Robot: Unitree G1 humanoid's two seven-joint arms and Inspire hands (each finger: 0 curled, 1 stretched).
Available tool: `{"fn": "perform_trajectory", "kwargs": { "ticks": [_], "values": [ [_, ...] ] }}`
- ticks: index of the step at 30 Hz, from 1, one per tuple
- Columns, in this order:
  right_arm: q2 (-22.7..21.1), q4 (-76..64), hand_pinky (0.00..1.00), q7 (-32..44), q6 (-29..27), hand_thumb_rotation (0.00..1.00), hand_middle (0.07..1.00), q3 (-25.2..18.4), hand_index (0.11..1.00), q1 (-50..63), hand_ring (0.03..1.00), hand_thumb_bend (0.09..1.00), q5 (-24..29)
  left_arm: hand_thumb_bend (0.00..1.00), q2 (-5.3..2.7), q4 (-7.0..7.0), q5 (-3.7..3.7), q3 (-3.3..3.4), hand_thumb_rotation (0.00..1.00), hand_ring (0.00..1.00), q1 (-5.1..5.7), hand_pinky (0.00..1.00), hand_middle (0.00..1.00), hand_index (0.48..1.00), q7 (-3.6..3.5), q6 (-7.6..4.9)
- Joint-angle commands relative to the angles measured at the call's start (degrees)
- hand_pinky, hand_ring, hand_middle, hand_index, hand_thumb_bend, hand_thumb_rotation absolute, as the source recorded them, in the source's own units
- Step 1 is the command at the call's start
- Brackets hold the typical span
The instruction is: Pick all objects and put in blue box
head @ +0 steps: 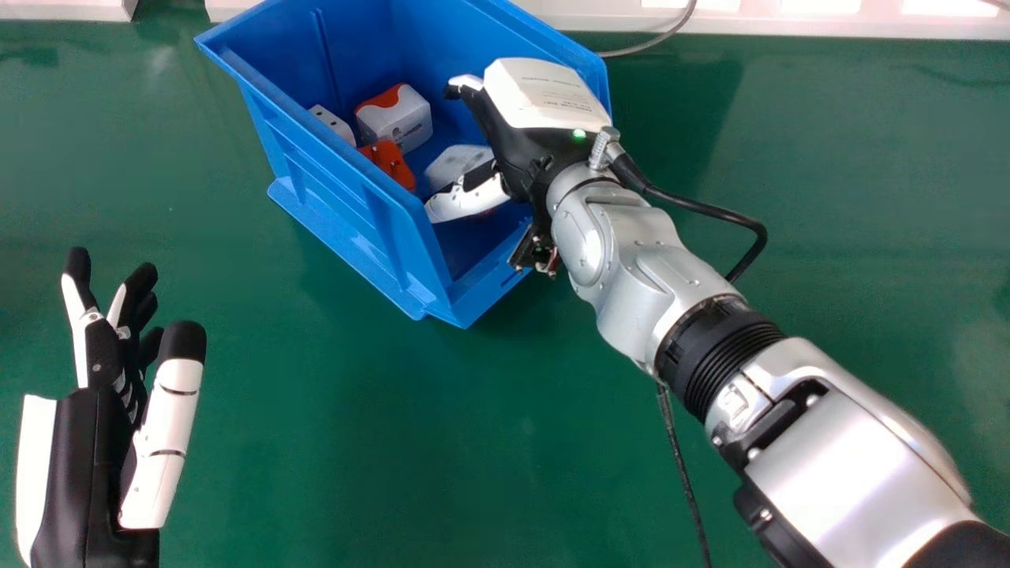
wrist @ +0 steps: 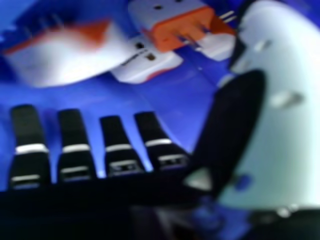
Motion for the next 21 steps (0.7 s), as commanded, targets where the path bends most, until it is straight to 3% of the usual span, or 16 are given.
{"fn": "perform_trajectory", "kwargs": {
  "ticks": [1, 5, 9, 13, 17, 21],
  "values": [
    [-0.4, -1.7, 0.74, -0.1, 0.3, 0.50, 0.973, 0.2, 0.938, -2.5, 0.899, 0.547, -0.4, 0.64, -0.11, -0.76, 0.49, 0.00, 0.89, 0.96, 0.14, 0.94, 0.96, 0.958, 0.49, -1.28],
    [-0.6, -2.1, 0.75, -0.4, 0.4, 0.49, 0.972, 0.0, 0.936, -2.3, 0.901, 0.523, -0.2, 0.66, -0.14, -0.16, 1.13, -0.05, 0.91, 0.96, -0.49, 0.94, 0.96, 0.956, 0.90, -1.40],
    [-1.3, -4.0, 0.74, -1.4, 0.2, 0.48, 0.963, -0.3, 0.926, -1.3, 0.897, 0.486, -0.1, 0.66, -0.22, 0.43, -0.27, -0.29, 0.90, 0.97, -0.85, 0.96, 0.96, 0.961, 0.31, -2.01],
    [-3.0, -9.6, 0.75, -2.8, 0.2, 0.45, 0.959, -0.2, 0.914, 1.5, 0.901, 0.431, -0.9, 0.65, -0.26, 0.31, 0.27, -0.47, 0.89, 0.96, -0.89, 0.95, 0.96, 0.962, 0.60, -1.76],
    [-6.5, -21.8, 0.73, -7.2, -1.1, 0.39, 0.930, 0.4, 0.881, 9.1, 0.882, 0.375, -3.5, 0.64, -0.29, 0.76, -0.46, -0.70, 0.87, 0.97, -1.50, 0.96, 0.96, 0.963, 0.36, -1.98],
    [-9.3, -34.0, 0.72, -10.0, -2.4, 0.35, 0.916, -0.7, 0.858, 17.5, 0.863, 0.324, -4.6, 0.61, -0.46, 0.51, -0.40, -0.82, 0.85, 0.97, -1.78, 0.97, 0.96, 0.963, 0.53, -1.30]
  ]
}}
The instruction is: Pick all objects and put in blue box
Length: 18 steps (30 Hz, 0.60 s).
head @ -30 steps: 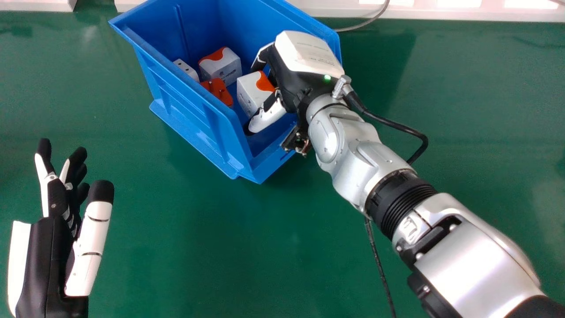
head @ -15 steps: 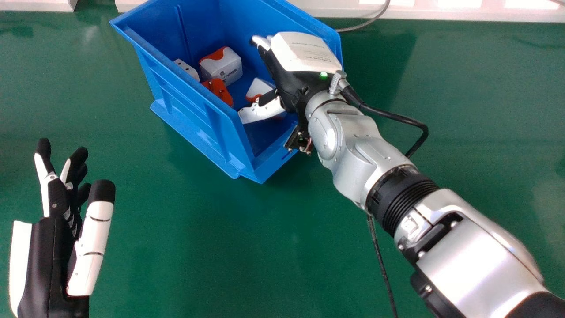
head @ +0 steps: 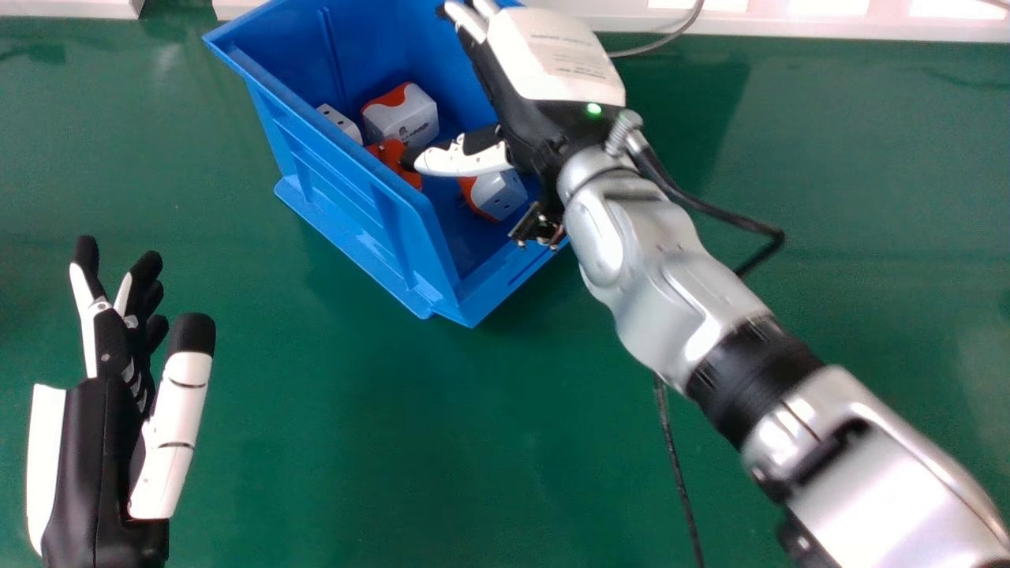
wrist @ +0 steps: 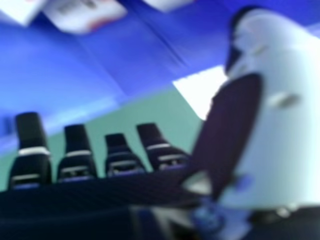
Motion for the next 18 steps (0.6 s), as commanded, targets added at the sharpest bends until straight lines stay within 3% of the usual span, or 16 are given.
{"fn": "perform_trajectory", "kwargs": {
  "ticks": [1, 7, 10, 14, 18],
  "values": [
    [-1.5, -7.7, 0.71, -2.3, -1.2, 0.33, 0.910, -1.4, 0.850, 4.2, 0.856, 0.323, -0.9, 0.60, -0.15, -0.83, -0.35, -0.08, 0.85, 0.97, 0.08, 0.97, 0.96, 0.962, 0.30, -0.19],
    [-5.1, -24.5, 0.68, -4.6, -4.0, 0.41, 0.902, -4.5, 0.844, 18.2, 0.851, 0.312, -0.1, 0.57, -0.45, -1.20, -0.21, -0.40, 0.83, 0.97, 0.18, 0.97, 0.96, 0.962, 0.33, 0.12],
    [-6.8, -33.0, 0.69, -3.2, -4.9, 0.33, 0.890, -7.1, 0.844, 25.8, 0.843, 0.305, 1.4, 0.55, -0.92, -1.44, -0.82, -0.67, 0.80, 0.97, -0.01, 0.98, 0.96, 0.956, 0.38, 0.93],
    [-7.8, -41.0, 0.69, -1.7, -9.7, 0.27, 0.886, -12.3, 0.832, 36.0, 0.834, 0.298, 8.4, 0.55, -0.92, -1.07, -0.95, -0.75, 0.79, 0.97, -0.52, 0.99, 0.96, 0.956, 0.33, 1.01],
    [-7.8, -46.4, 0.71, -0.3, -12.5, 0.44, 0.898, -16.8, 0.851, 45.6, 0.853, 0.279, 13.8, 0.57, -1.07, -0.94, -0.68, -0.70, 0.79, 0.96, -0.96, 0.97, 0.95, 0.946, 0.82, 1.50]
  ]
}}
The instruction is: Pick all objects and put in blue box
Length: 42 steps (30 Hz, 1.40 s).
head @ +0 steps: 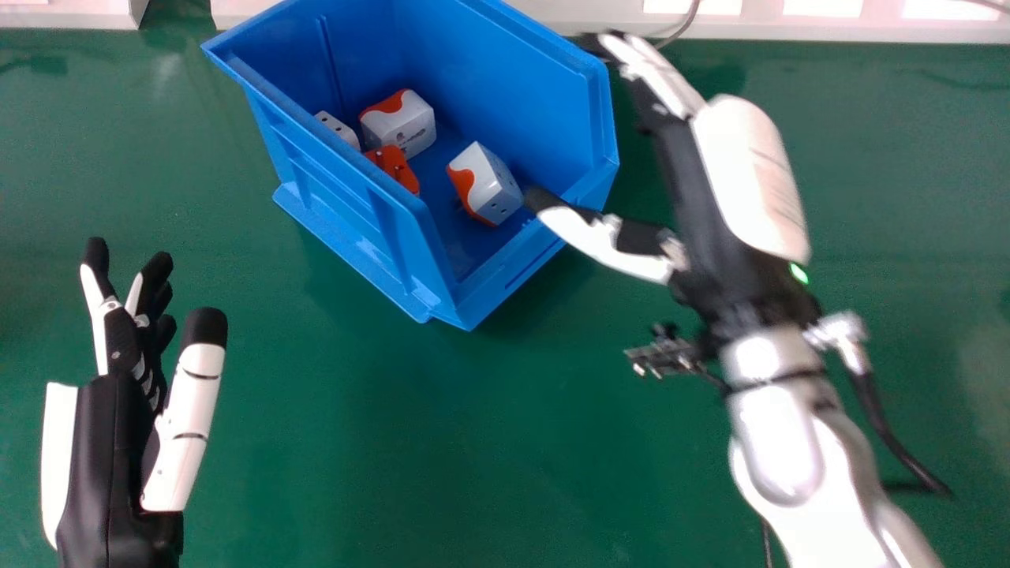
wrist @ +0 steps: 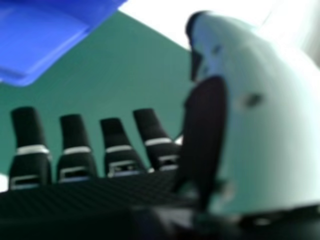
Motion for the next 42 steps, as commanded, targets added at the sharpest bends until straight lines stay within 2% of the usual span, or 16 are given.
{"fn": "perform_trajectory", "kwargs": {
  "ticks": [1, 4, 8, 11, 14, 17, 18, 20, 24, 26, 29, 31, 35, 37, 39, 42],
  "values": [
    [0.1, -3.6, 0.71, 0.2, -1.8, 0.48, 0.900, -2.7, 0.859, 4.1, 0.856, 0.279, 1.8, 0.57, -0.18, -0.99, -0.09, 0.05, 0.79, 0.96, -0.14, 0.97, 0.95, 0.944, 0.52, 0.18],
    [1.1, -4.2, 0.74, -0.3, -3.7, 0.60, 0.915, -5.3, 0.887, 9.0, 0.878, 0.287, 4.5, 0.58, 0.10, -0.52, -0.08, 0.23, 0.80, 0.97, -0.58, 0.99, 0.95, 0.948, 0.45, 0.21],
    [3.3, -3.2, 0.84, 0.0, -6.5, 0.85, 0.963, -8.3, 0.943, 13.7, 0.937, 0.354, 9.6, 0.59, 0.50, 0.34, -0.91, 0.47, 0.80, 0.97, -0.93, 0.99, 0.95, 0.951, -0.19, -0.42],
    [5.2, -2.4, 0.95, 1.6, -7.2, 0.98, 0.995, -10.3, 0.992, 15.8, 0.991, 0.449, 14.8, 0.58, 0.79, 0.38, -0.67, 0.62, 0.80, 0.96, -0.97, 0.98, 0.95, 0.947, -0.22, -0.53],
    [6.1, -3.8, 0.97, 5.6, -5.0, 1.00, 1.000, -12.2, 0.999, 16.9, 0.999, 0.540, 20.9, 0.57, 0.94, 0.17, -0.73, 0.79, 0.80, 0.96, -1.09, 0.97, 0.95, 0.949, -0.25, -0.24],
    [6.7, -4.2, 0.99, 10.9, -5.6, 1.00, 1.000, -14.1, 1.000, 17.2, 1.000, 0.516, 29.4, 0.56, 1.40, 0.34, -0.28, 1.00, 0.81, 0.96, -1.36, 0.96, 0.96, 0.954, -0.29, -0.77],
    [6.9, -4.4, 1.00, 12.5, -5.6, 1.00, 1.000, -14.8, 1.000, 17.2, 1.000, 0.519, 31.9, 0.55, 1.55, 0.56, -0.33, 1.05, 0.82, 0.96, -1.47, 0.95, 0.96, 0.953, -0.40, -1.22],
    [6.8, -4.4, 1.00, 14.7, -6.1, 1.00, 1.000, -15.8, 1.000, 17.0, 1.000, 0.526, 34.7, 0.53, 1.74, 1.06, -1.11, 1.14, 0.83, 0.96, -1.83, 0.95, 0.96, 0.956, -0.87, -1.99],
    [7.1, -5.8, 1.00, 16.3, -4.8, 1.00, 1.000, -17.0, 1.000, 16.6, 1.000, 0.596, 36.0, 0.48, 1.95, 1.42, -1.71, 1.26, 0.84, 0.96, -2.53, 0.95, 0.96, 0.961, -1.06, -2.01],
    [7.4, -6.3, 1.00, 16.7, -4.6, 1.00, 1.000, -17.2, 1.000, 16.4, 1.000, 0.615, 36.1, 0.46, 2.14, 1.52, -1.66, 1.32, 0.84, 0.97, -3.00, 0.96, 0.97, 0.964, -1.08, -1.85],
    [7.9, -6.9, 1.00, 17.3, -5.0, 1.00, 1.000, -17.1, 1.000, 16.5, 1.000, 0.610, 35.7, 0.43, 2.28, 1.82, -2.14, 1.47, 0.83, 0.98, -3.70, 0.98, 0.97, 0.963, -1.36, -1.71],
    [8.2, -7.0, 1.00, 17.5, -5.1, 1.00, 1.000, -17.0, 1.000, 16.6, 1.000, 0.584, 35.6, 0.43, 2.41, 1.95, -2.02, 1.55, 0.85, 0.98, -3.99, 0.98, 0.97, 0.968, -1.48, -1.83],
    [8.9, -6.9, 1.00, 18.1, -5.8, 1.00, 1.000, -16.6, 1.000, 17.3, 1.000, 0.577, 34.8, 0.46, 2.97, 2.71, -4.06, 1.59, 0.88, 0.99, -4.55, 1.00, 0.99, 0.981, -2.98, -2.40],
    [9.1, -6.7, 1.00, 18.4, -6.1, 1.00, 1.000, -16.6, 1.000, 17.5, 1.000, 0.584, 34.6, 0.45, 3.04, 3.04, -4.60, 1.63, 0.91, 1.00, -4.63, 1.00, 1.00, 0.985, -3.35, -2.81],
    [9.4, -6.7, 1.00, 18.5, -6.4, 1.00, 1.000, -16.4, 1.000, 17.8, 1.000, 0.589, 34.4, 0.45, 2.78, 2.98, -6.43, 1.71, 0.91, 1.00, -4.72, 1.00, 1.00, 0.984, -4.00, -2.84],
    [9.7, -6.9, 1.00, 18.7, -6.4, 1.00, 1.000, -16.0, 1.000, 18.1, 1.000, 0.600, 34.0, 0.49, 2.93, 2.78, -8.34, 1.85, 0.89, 1.00, -4.77, 1.00, 1.00, 0.992, -4.87, -2.71]
  ]
}}
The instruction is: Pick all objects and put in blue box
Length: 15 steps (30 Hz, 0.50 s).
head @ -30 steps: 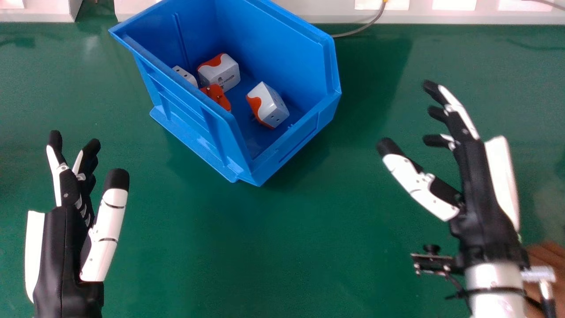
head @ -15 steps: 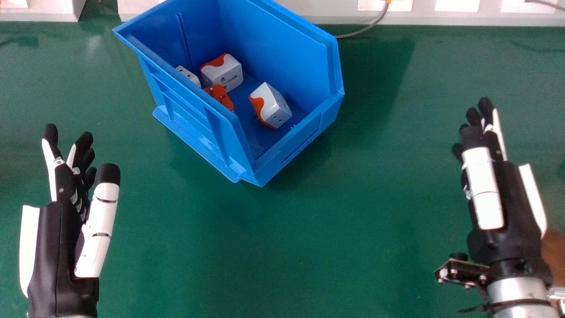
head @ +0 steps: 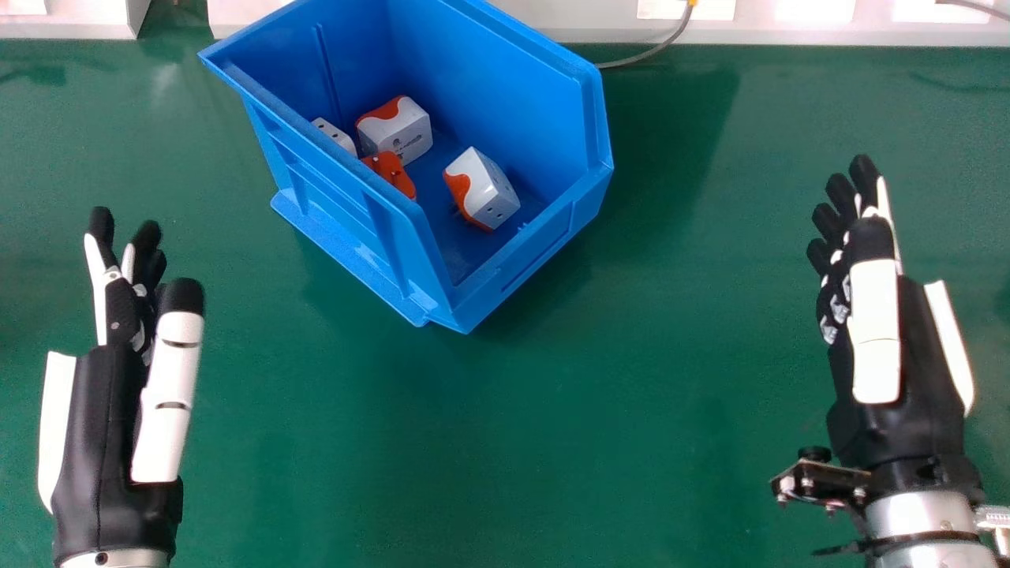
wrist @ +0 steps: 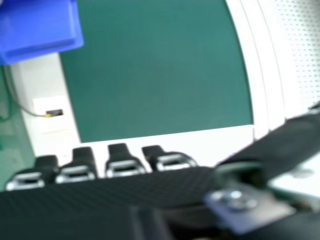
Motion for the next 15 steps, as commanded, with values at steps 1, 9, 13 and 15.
{"fn": "perform_trajectory", "kwargs": {
  "ticks": [1, 9, 13, 15],
  "values": [
    [0.2, -1.9, 1.00, 0.3, -1.7, 1.00, 1.000, 0.3, 1.000, 0.1, 1.000, 0.605, -0.8, 0.50, 0.36, -0.72, -1.26, 0.67, 0.89, 1.00, -0.37, 1.00, 1.00, 0.994, -0.57, -1.39],
    [1.2, -1.8, 1.00, 0.7, -3.5, 1.00, 1.000, 2.1, 1.000, 1.4, 1.000, 0.605, -2.6, 0.52, -0.15, -1.20, -2.39, 0.72, 0.90, 1.00, 1.01, 1.00, 1.00, 0.997, -1.47, -1.45],
    [1.5, -1.8, 0.97, 1.5, -4.7, 1.00, 1.000, 5.3, 1.000, 3.9, 1.000, 0.593, -4.3, 0.49, -0.11, -1.77, -2.20, 0.65, 0.92, 1.00, 2.57, 1.00, 1.00, 1.000, -1.61, -1.37],
    [2.0, -1.1, 0.98, 1.5, -6.3, 1.00, 1.000, 6.9, 1.000, 5.1, 1.000, 0.584, -5.3, 0.48, -0.06, -1.92, -2.05, 0.72, 0.93, 1.00, 3.56, 1.00, 1.00, 1.000, -1.70, -1.81]
  ]
}}
